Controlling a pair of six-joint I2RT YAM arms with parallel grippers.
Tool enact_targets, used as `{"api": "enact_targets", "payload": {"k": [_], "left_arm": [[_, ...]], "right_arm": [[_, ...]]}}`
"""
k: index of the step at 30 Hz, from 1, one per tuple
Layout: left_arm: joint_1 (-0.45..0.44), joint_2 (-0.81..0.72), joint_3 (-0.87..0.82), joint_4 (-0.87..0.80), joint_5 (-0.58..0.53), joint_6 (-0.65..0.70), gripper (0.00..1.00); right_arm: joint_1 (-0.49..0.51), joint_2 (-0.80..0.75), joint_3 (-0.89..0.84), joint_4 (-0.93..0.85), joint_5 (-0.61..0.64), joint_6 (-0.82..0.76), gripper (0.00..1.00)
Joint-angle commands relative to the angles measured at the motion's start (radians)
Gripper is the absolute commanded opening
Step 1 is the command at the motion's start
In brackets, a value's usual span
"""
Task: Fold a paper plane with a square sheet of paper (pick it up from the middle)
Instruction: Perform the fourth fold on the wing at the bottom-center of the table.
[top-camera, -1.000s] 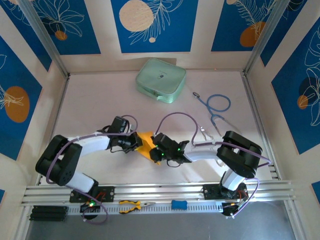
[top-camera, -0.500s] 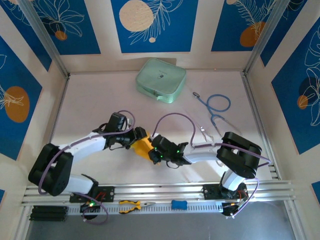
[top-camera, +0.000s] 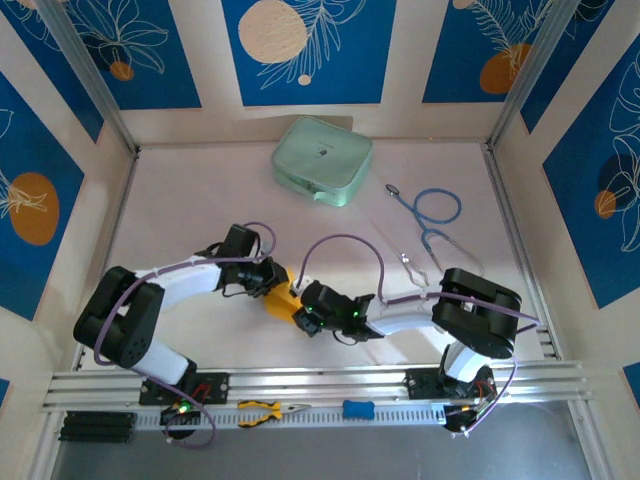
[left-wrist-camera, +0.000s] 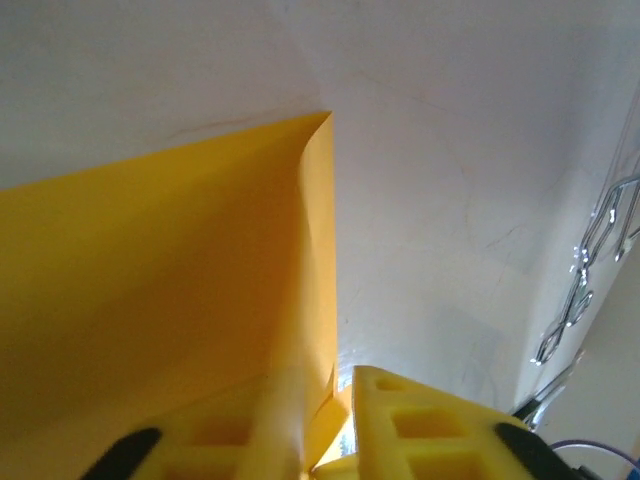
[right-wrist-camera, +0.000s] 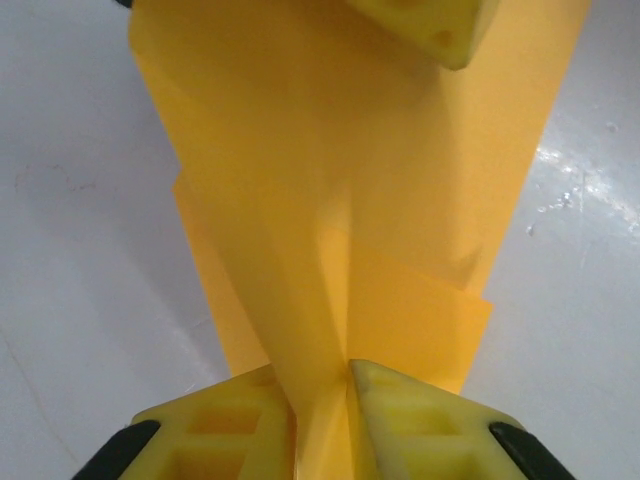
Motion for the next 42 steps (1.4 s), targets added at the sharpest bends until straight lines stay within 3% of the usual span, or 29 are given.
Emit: {"api": "enact_targets", "payload": {"k": [1, 5, 17, 36, 42], "left_arm": [[0.009, 0.007, 0.022, -0.035, 0.025, 0.009, 0.1], [0.011, 0.007, 0.016, -0.032, 0.026, 0.001, 0.01], [0.014, 0.009, 0.005, -0.014, 0.03, -0.018, 0.0], [0.02, 0.01, -0.002, -0.004, 0.03, -0.022, 0.0], [0.02, 0.01, -0.003, -0.001, 0.03, -0.027, 0.0]], "right_arm": [[0.019, -0.003, 0.003, 0.024, 0.048, -0.076, 0.24], [0.042, 0.005, 0.025, 0.0, 0.1, -0.113, 0.27], [0.118, 0.056, 0.091, -0.07, 0.304, -0.154, 0.31], [0.14, 0.043, 0.07, -0.052, 0.324, -0.098, 0.26], [0.138, 0.038, 0.06, -0.044, 0.317, -0.09, 0.19]]}}
